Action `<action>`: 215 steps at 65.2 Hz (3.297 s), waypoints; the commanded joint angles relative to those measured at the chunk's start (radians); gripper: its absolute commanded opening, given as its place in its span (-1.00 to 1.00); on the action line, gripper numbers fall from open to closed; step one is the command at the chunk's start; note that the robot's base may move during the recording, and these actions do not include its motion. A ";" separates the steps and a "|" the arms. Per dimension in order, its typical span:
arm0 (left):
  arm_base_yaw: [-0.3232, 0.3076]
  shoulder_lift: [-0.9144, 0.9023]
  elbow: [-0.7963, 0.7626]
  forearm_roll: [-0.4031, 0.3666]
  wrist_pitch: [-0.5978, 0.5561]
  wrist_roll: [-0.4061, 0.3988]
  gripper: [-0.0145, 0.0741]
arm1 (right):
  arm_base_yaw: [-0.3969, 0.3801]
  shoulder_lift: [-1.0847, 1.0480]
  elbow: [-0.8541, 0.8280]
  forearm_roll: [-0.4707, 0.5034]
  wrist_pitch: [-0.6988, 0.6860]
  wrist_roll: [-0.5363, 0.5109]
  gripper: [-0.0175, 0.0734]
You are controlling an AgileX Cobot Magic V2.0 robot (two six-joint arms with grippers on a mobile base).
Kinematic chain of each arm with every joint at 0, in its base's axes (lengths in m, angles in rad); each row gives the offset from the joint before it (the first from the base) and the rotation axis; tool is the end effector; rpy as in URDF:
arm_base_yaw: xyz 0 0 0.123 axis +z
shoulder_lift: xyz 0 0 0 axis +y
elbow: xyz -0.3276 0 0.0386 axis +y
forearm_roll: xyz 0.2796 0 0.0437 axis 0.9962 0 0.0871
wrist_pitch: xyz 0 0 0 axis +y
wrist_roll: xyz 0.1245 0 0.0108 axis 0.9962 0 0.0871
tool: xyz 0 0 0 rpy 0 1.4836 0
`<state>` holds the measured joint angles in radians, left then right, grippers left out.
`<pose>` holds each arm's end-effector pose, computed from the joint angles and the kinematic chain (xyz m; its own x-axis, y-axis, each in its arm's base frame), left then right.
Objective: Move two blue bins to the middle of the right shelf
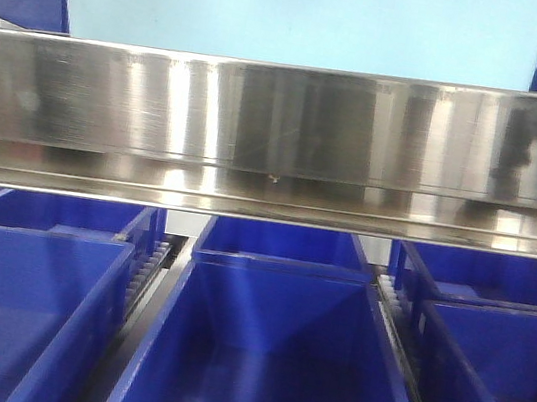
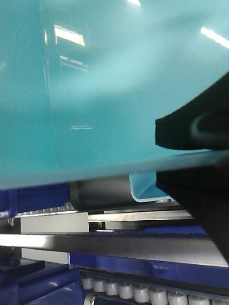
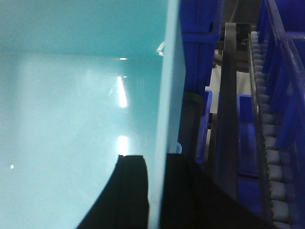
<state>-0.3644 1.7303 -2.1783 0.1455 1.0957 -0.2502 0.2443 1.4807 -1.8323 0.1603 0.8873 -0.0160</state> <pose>0.4060 -0.1376 0.5353 -0.5308 0.0090 -0.8475 0.1570 0.9837 -0.0879 0.3538 0.1041 0.5369 -0.4435 -0.0230 -0.8960 -0.3117 0.9412 0.1302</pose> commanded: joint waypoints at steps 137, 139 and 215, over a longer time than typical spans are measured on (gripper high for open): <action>0.086 0.163 -0.007 -0.080 0.125 0.044 -0.92 | -0.016 0.245 -0.013 0.069 0.259 0.051 -0.95; 0.086 0.164 -0.007 -0.078 0.125 0.044 -0.92 | -0.016 0.252 -0.013 0.069 0.267 0.051 -0.95; 0.086 0.049 0.159 -0.082 0.125 0.093 0.41 | -0.009 0.138 0.044 0.037 0.319 0.049 0.61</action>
<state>-0.2809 1.7858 -2.0593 0.0646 1.2287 -0.1579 0.2344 1.6295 -1.8096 0.2074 1.2226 0.0414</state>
